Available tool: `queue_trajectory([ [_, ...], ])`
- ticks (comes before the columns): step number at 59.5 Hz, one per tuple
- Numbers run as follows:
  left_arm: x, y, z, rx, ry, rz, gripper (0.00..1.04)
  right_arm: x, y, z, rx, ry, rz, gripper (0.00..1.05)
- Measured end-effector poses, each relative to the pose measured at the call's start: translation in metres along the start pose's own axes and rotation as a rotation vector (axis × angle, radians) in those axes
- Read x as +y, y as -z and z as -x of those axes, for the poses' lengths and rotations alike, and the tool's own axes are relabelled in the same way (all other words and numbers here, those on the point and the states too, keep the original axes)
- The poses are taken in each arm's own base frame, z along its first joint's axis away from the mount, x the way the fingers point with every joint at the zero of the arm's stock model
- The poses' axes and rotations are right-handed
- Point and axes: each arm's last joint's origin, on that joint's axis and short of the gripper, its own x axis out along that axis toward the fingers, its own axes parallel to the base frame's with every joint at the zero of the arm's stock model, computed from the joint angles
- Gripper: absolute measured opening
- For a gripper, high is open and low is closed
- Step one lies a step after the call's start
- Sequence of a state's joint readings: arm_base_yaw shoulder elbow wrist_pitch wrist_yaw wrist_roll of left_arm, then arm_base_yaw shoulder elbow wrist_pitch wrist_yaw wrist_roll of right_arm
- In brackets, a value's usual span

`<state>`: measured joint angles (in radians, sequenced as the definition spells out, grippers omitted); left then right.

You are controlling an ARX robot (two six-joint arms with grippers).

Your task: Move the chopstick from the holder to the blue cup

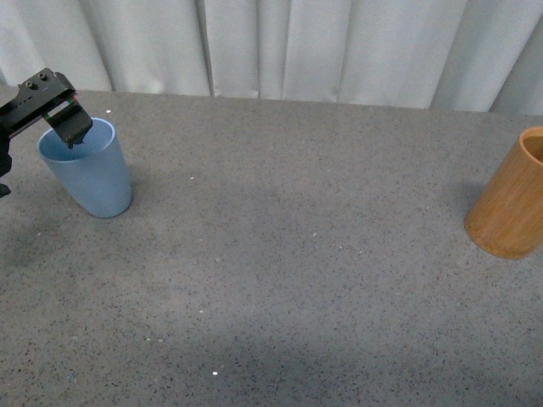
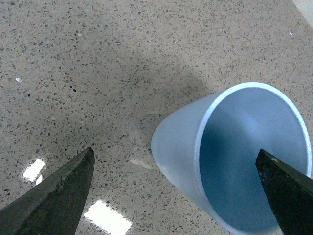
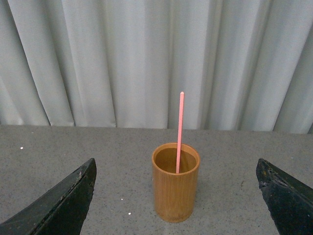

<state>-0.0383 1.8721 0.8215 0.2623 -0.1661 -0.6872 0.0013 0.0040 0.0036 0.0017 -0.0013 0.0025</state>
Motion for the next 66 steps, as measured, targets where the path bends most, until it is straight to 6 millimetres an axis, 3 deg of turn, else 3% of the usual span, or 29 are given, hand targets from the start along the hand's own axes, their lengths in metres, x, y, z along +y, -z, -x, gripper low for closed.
queue_trajectory([
  [29, 0.008, 0.000, -0.013, -0.001, -0.044, 0.028, 0.98, 0.000, 0.000, 0.000, 0.000, 0.000, 0.000, 0.95],
  [57, 0.003, 0.004, -0.012, 0.008, -0.022, 0.016, 0.14, 0.000, 0.000, 0.000, 0.000, 0.000, 0.000, 0.95],
  [61, 0.001, 0.005, -0.012, 0.013, -0.010, 0.015, 0.05, 0.000, 0.000, 0.000, 0.000, 0.000, 0.000, 0.95],
  [66, 0.000, 0.006, -0.012, 0.015, -0.004, 0.015, 0.04, 0.000, 0.000, 0.000, 0.000, 0.000, 0.000, 0.95],
])
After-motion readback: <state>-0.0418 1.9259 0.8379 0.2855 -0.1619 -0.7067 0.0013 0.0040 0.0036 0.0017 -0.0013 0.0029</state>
